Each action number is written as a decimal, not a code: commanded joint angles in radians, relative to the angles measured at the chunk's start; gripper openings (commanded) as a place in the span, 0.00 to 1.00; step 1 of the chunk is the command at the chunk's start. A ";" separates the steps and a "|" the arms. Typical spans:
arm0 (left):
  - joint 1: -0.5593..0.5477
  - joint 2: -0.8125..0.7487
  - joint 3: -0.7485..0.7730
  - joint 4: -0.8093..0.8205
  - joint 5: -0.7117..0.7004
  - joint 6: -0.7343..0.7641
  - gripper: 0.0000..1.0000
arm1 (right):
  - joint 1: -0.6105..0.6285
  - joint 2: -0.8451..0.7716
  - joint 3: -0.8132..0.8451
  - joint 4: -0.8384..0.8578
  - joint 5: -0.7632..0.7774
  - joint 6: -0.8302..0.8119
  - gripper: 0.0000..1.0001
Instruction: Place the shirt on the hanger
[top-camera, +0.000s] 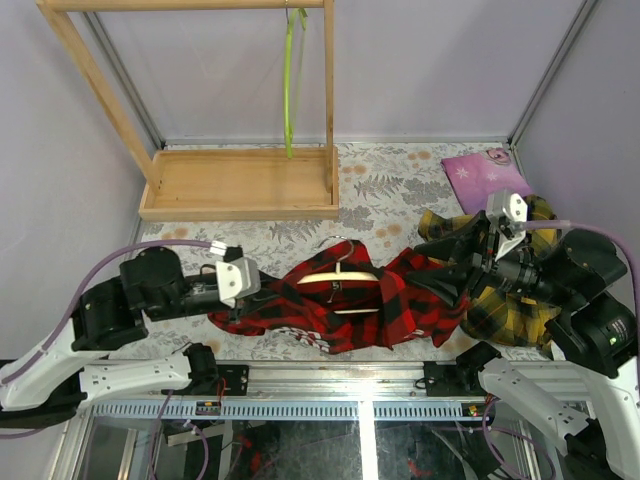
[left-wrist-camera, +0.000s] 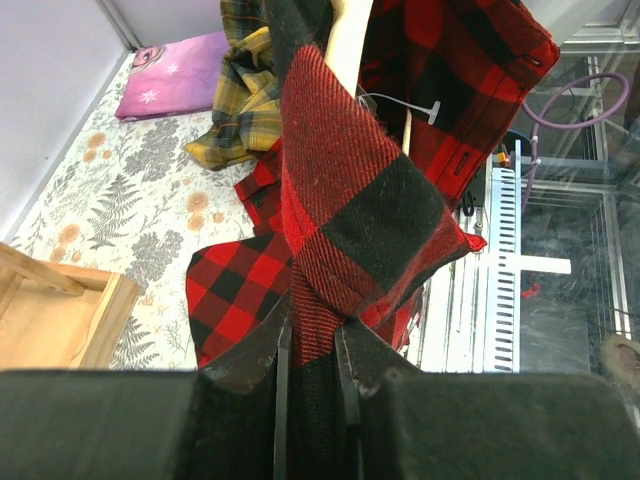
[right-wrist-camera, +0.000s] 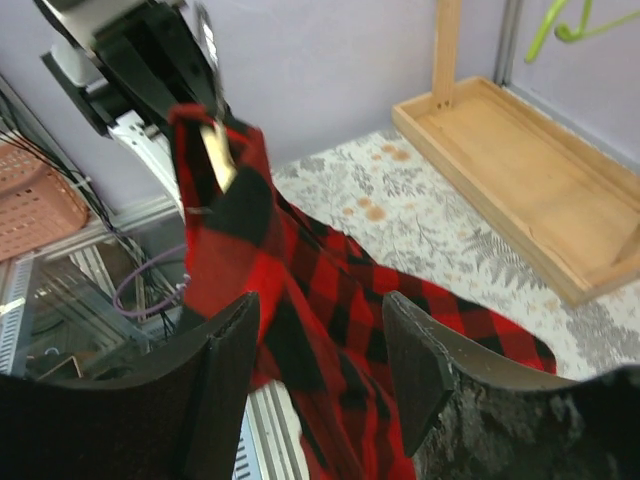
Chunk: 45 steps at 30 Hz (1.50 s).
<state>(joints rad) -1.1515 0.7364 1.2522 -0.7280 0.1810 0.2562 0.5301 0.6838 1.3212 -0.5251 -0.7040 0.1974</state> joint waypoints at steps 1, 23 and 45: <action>-0.004 -0.067 -0.004 0.027 -0.052 -0.055 0.00 | 0.002 -0.002 0.038 -0.127 0.067 -0.090 0.61; -0.005 -0.030 0.041 0.032 -0.012 -0.019 0.00 | 0.002 0.167 0.005 -0.094 -0.142 -0.143 0.64; -0.004 -0.005 0.083 0.101 -0.054 0.011 0.00 | 0.002 0.173 -0.095 -0.054 -0.253 -0.168 0.51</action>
<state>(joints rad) -1.1511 0.7517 1.2789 -0.7998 0.1219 0.2600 0.5301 0.8597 1.2366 -0.6361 -0.9211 0.0319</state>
